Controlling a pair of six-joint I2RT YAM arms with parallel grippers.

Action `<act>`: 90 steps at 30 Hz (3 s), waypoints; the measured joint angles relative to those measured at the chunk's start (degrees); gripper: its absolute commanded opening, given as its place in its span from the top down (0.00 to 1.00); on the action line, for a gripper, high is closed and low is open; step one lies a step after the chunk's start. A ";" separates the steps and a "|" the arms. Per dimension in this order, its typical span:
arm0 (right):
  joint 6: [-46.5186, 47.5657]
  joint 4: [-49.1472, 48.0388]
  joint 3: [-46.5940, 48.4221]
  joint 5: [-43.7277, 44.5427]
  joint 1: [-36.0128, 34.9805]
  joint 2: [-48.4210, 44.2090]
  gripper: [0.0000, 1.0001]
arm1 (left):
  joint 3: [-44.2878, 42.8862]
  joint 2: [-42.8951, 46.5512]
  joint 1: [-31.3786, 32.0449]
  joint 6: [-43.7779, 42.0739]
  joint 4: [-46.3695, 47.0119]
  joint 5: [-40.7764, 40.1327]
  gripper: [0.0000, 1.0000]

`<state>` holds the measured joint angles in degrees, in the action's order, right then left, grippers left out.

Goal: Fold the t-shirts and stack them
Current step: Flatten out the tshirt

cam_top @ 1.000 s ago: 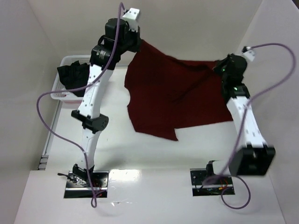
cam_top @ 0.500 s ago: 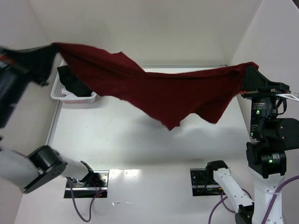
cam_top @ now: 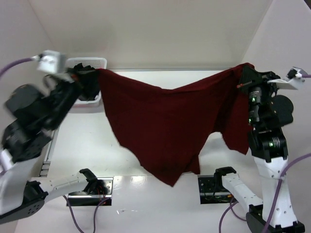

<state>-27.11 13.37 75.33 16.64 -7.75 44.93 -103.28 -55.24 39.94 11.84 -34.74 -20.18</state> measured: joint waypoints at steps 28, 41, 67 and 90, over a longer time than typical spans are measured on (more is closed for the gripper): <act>-3.41 -8.83 -13.20 5.03 5.81 43.87 1.00 | -5.79 -58.58 -19.19 0.31 19.52 7.54 1.00; 0.46 -10.19 10.82 -1.31 6.29 49.77 1.00 | -22.86 -57.88 -19.87 -3.52 16.35 10.45 1.00; 5.81 -8.15 4.44 -2.51 2.86 -4.68 1.00 | -7.34 -1.60 -16.17 -6.08 20.11 8.04 1.00; 2.80 -5.68 -25.55 4.52 2.89 7.50 1.00 | 5.66 -30.93 -16.20 -5.11 25.46 7.89 1.00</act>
<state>-24.32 7.68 49.78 21.17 -4.86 52.42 -97.62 -86.17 23.75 6.72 -9.28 -12.29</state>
